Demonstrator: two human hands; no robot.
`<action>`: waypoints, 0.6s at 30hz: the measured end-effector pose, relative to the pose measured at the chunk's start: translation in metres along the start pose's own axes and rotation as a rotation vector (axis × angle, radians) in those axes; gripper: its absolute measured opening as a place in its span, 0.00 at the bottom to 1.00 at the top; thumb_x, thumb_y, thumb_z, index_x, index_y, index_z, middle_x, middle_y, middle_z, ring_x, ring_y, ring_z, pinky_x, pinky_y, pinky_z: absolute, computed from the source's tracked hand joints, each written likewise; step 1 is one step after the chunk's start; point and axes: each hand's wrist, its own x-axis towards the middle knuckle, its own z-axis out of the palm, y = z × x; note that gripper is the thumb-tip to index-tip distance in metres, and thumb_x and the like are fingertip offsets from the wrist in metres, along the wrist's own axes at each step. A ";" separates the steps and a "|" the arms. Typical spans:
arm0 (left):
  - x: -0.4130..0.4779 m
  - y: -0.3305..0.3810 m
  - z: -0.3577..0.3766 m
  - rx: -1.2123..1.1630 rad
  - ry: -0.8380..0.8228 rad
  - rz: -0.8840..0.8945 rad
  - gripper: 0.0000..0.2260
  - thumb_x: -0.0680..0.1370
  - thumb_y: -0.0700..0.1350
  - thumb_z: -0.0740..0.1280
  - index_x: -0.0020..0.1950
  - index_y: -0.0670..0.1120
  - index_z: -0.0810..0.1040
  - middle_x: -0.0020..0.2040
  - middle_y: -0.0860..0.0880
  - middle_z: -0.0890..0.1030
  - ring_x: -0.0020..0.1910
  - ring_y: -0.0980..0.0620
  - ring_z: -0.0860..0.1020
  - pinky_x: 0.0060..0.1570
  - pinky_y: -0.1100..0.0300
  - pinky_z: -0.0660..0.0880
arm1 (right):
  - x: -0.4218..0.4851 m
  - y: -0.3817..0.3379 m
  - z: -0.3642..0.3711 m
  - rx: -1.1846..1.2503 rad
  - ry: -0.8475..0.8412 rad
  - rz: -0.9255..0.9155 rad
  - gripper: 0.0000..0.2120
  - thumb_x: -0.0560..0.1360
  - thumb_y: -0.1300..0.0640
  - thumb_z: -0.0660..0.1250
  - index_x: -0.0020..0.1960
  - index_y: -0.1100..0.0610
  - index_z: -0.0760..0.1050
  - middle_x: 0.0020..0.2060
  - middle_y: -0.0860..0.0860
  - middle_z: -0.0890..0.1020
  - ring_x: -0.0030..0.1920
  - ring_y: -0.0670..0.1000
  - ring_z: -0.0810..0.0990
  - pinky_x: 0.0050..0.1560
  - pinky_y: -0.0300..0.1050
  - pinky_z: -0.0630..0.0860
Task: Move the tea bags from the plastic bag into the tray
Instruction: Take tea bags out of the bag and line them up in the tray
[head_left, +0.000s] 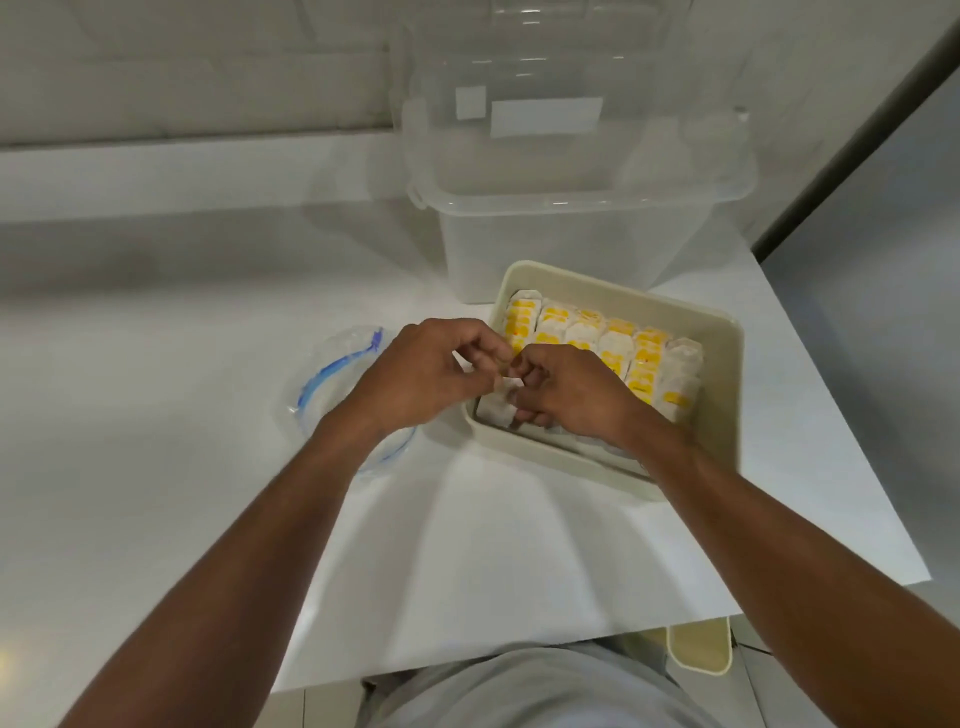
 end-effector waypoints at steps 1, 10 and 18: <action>0.000 0.000 0.003 0.015 0.011 0.004 0.08 0.74 0.44 0.73 0.50 0.55 0.84 0.42 0.56 0.83 0.29 0.61 0.74 0.36 0.67 0.69 | 0.001 -0.001 0.000 -0.021 0.005 -0.003 0.05 0.73 0.62 0.70 0.46 0.55 0.76 0.38 0.54 0.84 0.37 0.51 0.86 0.41 0.51 0.83; 0.005 -0.004 0.013 0.325 0.189 0.024 0.11 0.75 0.46 0.71 0.56 0.58 0.77 0.50 0.57 0.75 0.33 0.64 0.71 0.41 0.59 0.72 | 0.008 0.002 0.005 -0.183 -0.053 0.024 0.06 0.73 0.61 0.69 0.43 0.50 0.76 0.34 0.47 0.83 0.33 0.46 0.84 0.37 0.36 0.77; -0.009 -0.012 0.032 0.267 0.248 0.015 0.11 0.77 0.41 0.64 0.59 0.50 0.74 0.45 0.52 0.73 0.42 0.48 0.75 0.38 0.55 0.70 | 0.014 -0.014 0.007 -0.512 -0.060 -0.044 0.04 0.74 0.56 0.68 0.46 0.48 0.75 0.38 0.44 0.80 0.46 0.52 0.80 0.48 0.48 0.78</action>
